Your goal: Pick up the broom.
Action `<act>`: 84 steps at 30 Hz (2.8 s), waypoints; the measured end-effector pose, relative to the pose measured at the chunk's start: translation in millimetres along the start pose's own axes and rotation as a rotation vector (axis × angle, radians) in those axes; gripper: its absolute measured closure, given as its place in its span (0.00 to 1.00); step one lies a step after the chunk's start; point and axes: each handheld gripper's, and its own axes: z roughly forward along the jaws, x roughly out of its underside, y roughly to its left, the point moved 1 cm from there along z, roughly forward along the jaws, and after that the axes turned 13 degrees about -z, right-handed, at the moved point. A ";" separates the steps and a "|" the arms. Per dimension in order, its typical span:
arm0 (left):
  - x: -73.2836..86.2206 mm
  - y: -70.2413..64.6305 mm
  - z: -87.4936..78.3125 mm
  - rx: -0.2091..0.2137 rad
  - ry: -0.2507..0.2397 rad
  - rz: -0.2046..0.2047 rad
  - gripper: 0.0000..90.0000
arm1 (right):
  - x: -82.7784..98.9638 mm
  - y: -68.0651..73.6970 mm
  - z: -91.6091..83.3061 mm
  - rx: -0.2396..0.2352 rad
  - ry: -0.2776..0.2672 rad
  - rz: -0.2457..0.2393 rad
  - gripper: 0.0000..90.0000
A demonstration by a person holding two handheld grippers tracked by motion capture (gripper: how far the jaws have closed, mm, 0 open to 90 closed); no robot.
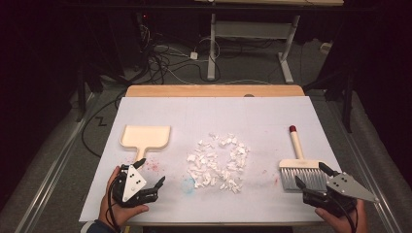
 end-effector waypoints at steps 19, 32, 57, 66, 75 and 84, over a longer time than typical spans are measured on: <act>6.6 -1.6 2.9 0.027 0.046 -0.003 0.19 | -7.0 -15.4 35.5 0.008 0.103 -0.007 0.19; 8.0 -5.7 7.2 0.045 0.072 0.009 0.19 | -21.0 -62.1 97.1 0.018 0.318 0.091 0.21; 8.1 -10.2 10.5 0.059 0.093 0.031 0.20 | 1.8 -72.9 159.4 -0.144 0.559 0.262 0.77; 8.0 -10.8 9.1 0.065 0.096 0.023 0.21 | 4.4 -74.7 155.5 -0.158 0.512 0.287 0.79; 7.6 -11.9 7.3 0.067 0.088 0.019 0.21 | -8.8 -75.5 137.3 -0.131 0.413 0.271 0.79; 5.9 -12.7 9.4 0.064 0.085 0.014 0.21 | -33.9 -78.3 100.3 -0.103 0.239 0.229 0.79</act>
